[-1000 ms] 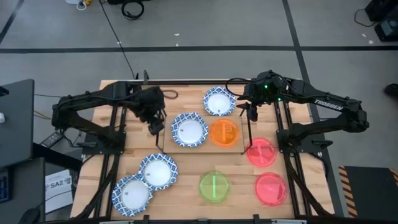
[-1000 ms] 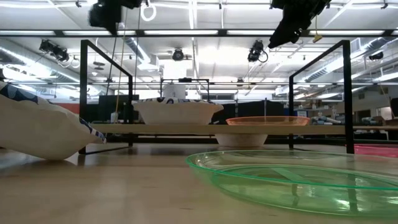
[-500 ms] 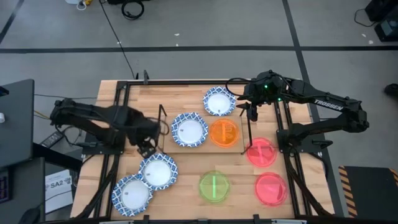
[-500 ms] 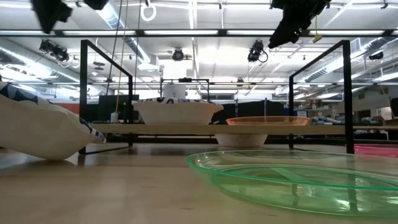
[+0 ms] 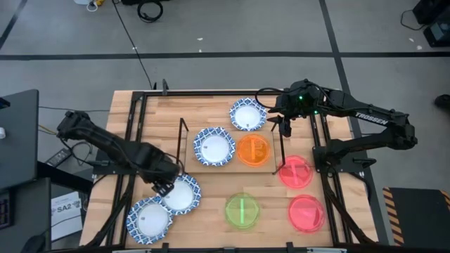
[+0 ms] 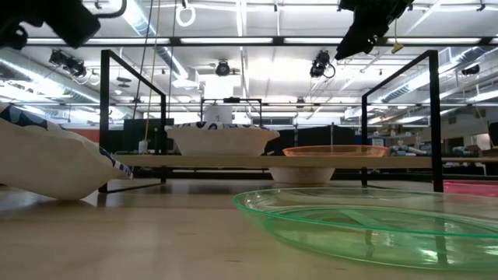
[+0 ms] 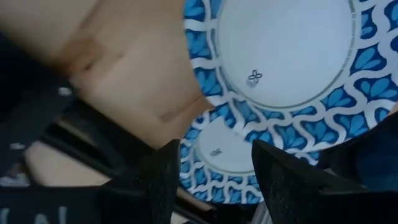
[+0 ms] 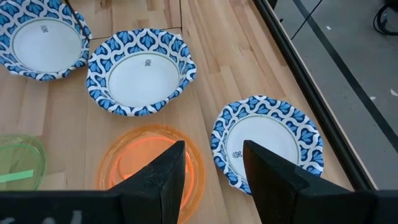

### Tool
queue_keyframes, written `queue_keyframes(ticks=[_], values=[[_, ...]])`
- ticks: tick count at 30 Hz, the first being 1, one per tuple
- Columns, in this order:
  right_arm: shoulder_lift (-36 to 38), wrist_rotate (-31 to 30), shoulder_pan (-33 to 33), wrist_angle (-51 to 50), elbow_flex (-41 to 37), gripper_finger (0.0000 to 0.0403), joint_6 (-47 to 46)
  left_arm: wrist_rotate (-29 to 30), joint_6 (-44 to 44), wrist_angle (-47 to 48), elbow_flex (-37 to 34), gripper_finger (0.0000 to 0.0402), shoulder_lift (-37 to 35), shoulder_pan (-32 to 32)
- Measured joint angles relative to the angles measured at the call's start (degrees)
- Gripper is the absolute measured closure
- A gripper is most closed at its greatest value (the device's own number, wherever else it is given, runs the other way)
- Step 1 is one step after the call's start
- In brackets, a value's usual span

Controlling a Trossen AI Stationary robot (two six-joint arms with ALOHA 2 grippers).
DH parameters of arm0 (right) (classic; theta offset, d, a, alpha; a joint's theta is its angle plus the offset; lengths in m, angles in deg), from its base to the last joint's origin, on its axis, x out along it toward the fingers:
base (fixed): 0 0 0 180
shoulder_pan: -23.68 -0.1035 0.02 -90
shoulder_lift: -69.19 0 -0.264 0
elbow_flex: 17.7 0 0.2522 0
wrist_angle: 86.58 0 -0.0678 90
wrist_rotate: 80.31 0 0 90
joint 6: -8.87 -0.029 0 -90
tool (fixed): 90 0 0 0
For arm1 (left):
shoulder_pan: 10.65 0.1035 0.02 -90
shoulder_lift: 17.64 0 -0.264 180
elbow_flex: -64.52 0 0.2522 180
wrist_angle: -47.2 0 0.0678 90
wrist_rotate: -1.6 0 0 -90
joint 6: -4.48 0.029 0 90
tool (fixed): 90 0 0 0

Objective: Place and stack plates onto a shelf
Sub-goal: Stack the blue patterned bowl on top of the blue patterned bowl on the shelf

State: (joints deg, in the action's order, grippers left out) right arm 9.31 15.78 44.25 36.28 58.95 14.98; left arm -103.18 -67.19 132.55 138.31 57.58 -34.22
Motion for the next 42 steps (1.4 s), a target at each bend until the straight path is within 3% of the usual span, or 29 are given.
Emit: queue_keyframes(ticks=[6, 21, 37, 42], values=[[0.0, 0.0, 0.0, 0.0, 0.0, 0.0235, 0.1, -0.5, -2.7, -9.2, -4.7, 0.0198, 0.0, -1.1], [0.0, 0.0, 0.0, 0.0, 0.0, 0.0235, 0.1, -0.3, -5.3, -17.6, -12.7, 0.0198, 0.0, -1.2], [0.0, 0.0, 0.0, 0.0, 0.0, 0.0235, 0.1, 0.6, -5.2, -17.8, -12.9, 0.0198, 0.0, -1.2], [0.0, 0.0, 0.0, 0.0, 0.0, 0.0235, 0.1, 0.4, -5.3, -17.8, -12.9, 0.0216, 0.0, -1.2]])
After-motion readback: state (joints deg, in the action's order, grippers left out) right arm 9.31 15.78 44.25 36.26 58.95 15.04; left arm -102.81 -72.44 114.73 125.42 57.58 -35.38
